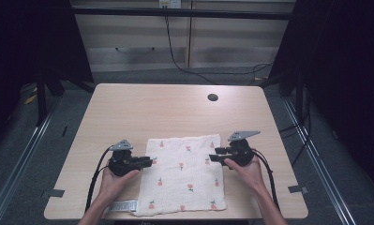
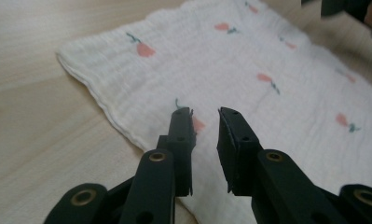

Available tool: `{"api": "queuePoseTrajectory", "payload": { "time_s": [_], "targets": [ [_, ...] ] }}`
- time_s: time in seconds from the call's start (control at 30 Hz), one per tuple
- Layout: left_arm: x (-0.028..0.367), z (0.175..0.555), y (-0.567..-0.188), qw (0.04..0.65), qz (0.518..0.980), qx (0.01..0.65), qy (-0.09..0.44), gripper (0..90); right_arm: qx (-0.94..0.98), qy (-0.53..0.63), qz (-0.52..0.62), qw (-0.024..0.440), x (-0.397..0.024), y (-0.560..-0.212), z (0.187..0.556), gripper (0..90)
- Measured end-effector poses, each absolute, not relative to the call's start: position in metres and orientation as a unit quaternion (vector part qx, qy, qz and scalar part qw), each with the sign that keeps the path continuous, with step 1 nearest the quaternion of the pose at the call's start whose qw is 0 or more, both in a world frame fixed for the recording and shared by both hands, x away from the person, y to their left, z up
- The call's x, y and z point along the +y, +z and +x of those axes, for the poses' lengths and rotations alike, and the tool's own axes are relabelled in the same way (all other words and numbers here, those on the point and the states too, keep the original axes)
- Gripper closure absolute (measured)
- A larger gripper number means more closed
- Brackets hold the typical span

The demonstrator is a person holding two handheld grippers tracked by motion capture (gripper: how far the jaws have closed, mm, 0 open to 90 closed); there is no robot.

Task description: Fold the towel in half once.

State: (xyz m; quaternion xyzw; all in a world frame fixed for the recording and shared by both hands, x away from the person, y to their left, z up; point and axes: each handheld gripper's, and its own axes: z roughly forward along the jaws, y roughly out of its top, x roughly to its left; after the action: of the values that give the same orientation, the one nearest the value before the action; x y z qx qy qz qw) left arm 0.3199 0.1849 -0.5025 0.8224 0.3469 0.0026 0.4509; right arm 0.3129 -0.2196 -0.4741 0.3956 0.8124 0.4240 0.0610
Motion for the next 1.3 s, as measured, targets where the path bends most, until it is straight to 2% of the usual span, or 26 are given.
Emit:
{"api": "queuePoseTrajectory", "payload": {
  "time_s": [0.1, 0.4, 0.5, 0.7, 1.0, 1.17, 1.3],
  "targets": [
    [0.180, 0.320, -0.508, 0.433, 0.835, 0.339, 0.003, 74.4, 0.813, 0.414, 0.404, 0.061, -0.226, -0.469, 0.329, 53.9],
    [0.187, 0.325, -0.511, 0.445, 0.824, 0.350, 0.004, 74.7, 0.804, 0.388, 0.443, 0.086, -0.243, -0.473, 0.381, 59.9],
    [0.188, 0.325, -0.511, 0.444, 0.825, 0.348, 0.002, 74.6, 0.808, 0.374, 0.448, 0.086, -0.237, -0.477, 0.396, 59.1],
    [0.188, 0.323, -0.511, 0.444, 0.827, 0.345, 0.005, 72.9, 0.805, 0.366, 0.460, 0.083, -0.231, -0.488, 0.406, 60.4],
    [0.189, 0.322, -0.510, 0.444, 0.828, 0.343, 0.006, 71.9, 0.808, 0.348, 0.464, 0.106, -0.229, -0.496, 0.409, 62.1],
    [0.189, 0.323, -0.510, 0.441, 0.830, 0.342, 0.005, 71.5, 0.811, 0.344, 0.463, 0.098, -0.229, -0.499, 0.407, 62.4],
    [0.190, 0.323, -0.509, 0.441, 0.827, 0.348, 0.000, 68.3, 0.809, 0.349, 0.463, 0.094, -0.227, -0.500, 0.404, 79.6]
  ]
}}
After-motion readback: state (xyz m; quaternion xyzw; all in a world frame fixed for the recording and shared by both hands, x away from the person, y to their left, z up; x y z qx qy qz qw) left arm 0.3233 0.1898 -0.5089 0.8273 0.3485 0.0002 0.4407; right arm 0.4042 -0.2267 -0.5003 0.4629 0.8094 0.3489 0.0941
